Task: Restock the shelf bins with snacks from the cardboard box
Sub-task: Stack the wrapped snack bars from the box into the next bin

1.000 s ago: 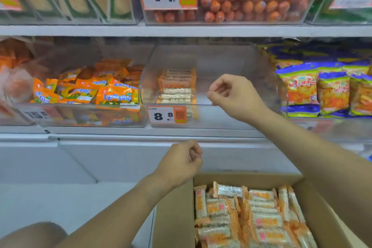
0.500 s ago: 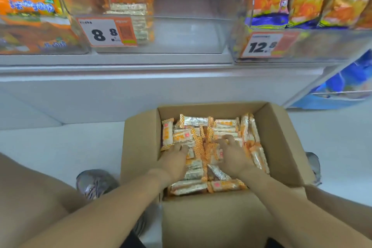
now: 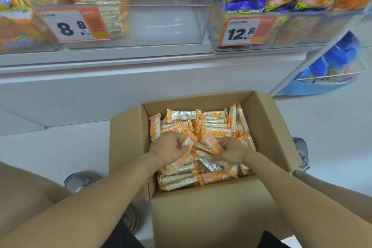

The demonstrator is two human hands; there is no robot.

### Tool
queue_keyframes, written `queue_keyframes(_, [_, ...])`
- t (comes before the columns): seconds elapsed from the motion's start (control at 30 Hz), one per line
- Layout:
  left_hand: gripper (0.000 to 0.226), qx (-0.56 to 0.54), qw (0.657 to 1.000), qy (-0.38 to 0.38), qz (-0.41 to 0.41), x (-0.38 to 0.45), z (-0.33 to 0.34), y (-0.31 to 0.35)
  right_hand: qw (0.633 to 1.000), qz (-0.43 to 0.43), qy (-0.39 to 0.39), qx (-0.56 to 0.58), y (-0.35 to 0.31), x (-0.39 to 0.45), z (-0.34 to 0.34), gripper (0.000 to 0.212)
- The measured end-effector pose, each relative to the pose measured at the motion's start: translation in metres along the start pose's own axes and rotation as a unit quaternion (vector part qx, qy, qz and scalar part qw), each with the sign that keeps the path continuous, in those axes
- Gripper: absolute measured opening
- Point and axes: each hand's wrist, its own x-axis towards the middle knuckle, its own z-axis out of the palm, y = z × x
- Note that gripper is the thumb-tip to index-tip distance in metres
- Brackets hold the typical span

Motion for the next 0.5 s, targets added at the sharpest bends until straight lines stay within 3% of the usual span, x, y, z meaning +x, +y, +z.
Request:
queue_keyframes(0.13, [0.022,-0.234,0.963,-0.083,-0.107,-0.001,-0.037,0.023,0.969,-0.109,0.039,0.218,-0.042,-0.008,-0.019,0.054])
queue_keyframes(0.2, [0.03,-0.37,0.912,-0.139,-0.108,-0.005,-0.064,0.032,0.96,-0.195,0.06,0.191,-0.061,-0.014,-0.026,0.062])
queue_keyframes(0.27, [0.038,-0.449,0.871,-0.182,-0.086,-0.009,-0.093,0.039,0.951,-0.272,0.065,0.132,-0.08,-0.02,-0.032,0.054])
queue_keyframes(0.37, [0.074,-0.484,0.83,-0.269,-0.063,-0.015,-0.138,0.043,0.936,-0.333,0.108,0.042,-0.101,-0.023,-0.043,0.06])
queue_keyframes(0.43, [0.089,-0.463,0.835,-0.29,-0.063,-0.019,-0.165,0.045,0.925,-0.344,0.162,-0.003,-0.113,-0.03,-0.05,0.065])
queue_keyframes(0.5, [0.087,-0.411,0.853,-0.319,-0.051,-0.028,-0.189,0.051,0.908,-0.36,0.215,-0.029,-0.127,-0.038,-0.054,0.064])
